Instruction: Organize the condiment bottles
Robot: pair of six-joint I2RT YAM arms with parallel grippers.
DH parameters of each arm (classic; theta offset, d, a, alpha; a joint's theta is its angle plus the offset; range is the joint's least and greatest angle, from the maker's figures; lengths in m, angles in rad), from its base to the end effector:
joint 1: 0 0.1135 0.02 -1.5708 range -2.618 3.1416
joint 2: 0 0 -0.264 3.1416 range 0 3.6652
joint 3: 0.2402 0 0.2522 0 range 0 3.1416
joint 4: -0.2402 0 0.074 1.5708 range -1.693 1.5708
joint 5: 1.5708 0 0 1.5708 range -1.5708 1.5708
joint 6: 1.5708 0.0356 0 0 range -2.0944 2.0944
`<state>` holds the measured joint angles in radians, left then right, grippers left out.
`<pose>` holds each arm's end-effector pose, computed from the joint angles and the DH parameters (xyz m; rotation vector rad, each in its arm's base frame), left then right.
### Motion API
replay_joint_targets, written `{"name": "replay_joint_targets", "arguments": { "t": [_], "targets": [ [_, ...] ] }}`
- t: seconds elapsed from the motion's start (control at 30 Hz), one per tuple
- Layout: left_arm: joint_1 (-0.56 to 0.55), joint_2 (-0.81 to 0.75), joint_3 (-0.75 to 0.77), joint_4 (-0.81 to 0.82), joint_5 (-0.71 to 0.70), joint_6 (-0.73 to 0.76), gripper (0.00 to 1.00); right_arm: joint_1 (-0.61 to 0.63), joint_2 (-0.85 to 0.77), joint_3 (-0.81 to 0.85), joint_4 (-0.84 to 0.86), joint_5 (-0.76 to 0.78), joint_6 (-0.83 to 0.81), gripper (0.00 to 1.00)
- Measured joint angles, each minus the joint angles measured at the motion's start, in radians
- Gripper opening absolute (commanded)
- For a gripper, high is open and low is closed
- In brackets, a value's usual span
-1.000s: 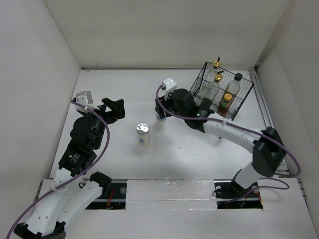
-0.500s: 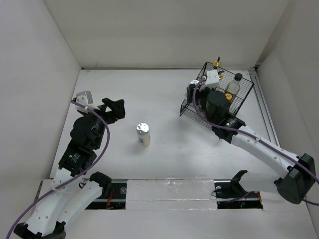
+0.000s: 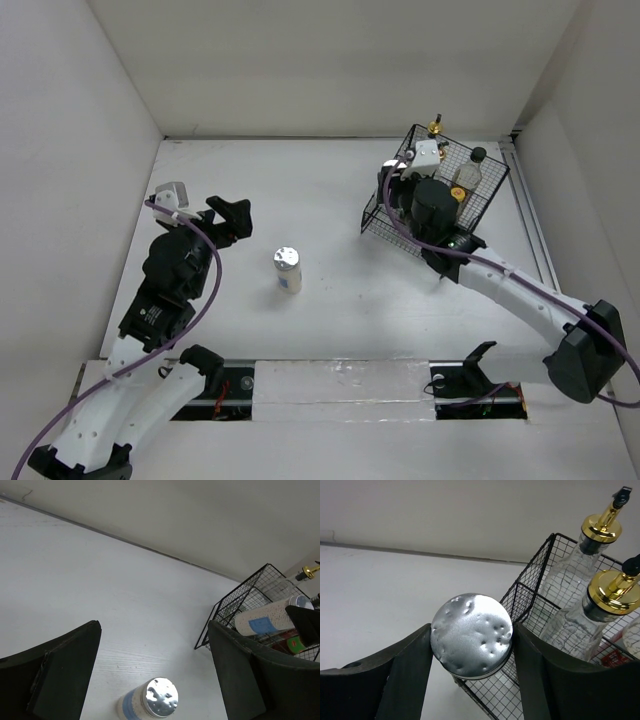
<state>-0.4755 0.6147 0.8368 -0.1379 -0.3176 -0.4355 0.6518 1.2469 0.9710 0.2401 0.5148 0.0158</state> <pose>0.1273 -0.0531 0.3873 -0.2295 1.4934 -0.4983 0.2435 0.1638 0.3510 -0.1109 1.5991 0.1047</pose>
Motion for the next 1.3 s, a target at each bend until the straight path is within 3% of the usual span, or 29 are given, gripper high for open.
{"name": "replay_joint_targets", "arguments": {
  "t": [0.63, 0.77, 1.0, 1.13, 1.3],
  "targets": [
    [0.0, 0.005, 0.0, 0.0, 0.004, 0.0, 0.84, -0.035, 0.033, -0.084, -0.061, -0.046, 0.056, 0.36],
    [0.0, 0.005, 0.0, 0.0, 0.004, 0.0, 0.84, -0.074, 0.072, -0.084, -0.061, -0.092, 0.091, 0.4],
    [0.0, 0.005, 0.0, 0.0, 0.004, 0.0, 0.84, -0.112, 0.127, -0.082, -0.06, -0.133, 0.142, 0.52],
    [0.0, 0.005, 0.0, 0.0, 0.004, 0.0, 0.84, -0.122, 0.128, -0.082, -0.06, -0.139, 0.164, 0.73],
    [0.0, 0.005, 0.0, 0.0, 0.004, 0.0, 0.84, -0.122, 0.112, -0.075, -0.061, -0.133, 0.166, 0.88]
  ]
}}
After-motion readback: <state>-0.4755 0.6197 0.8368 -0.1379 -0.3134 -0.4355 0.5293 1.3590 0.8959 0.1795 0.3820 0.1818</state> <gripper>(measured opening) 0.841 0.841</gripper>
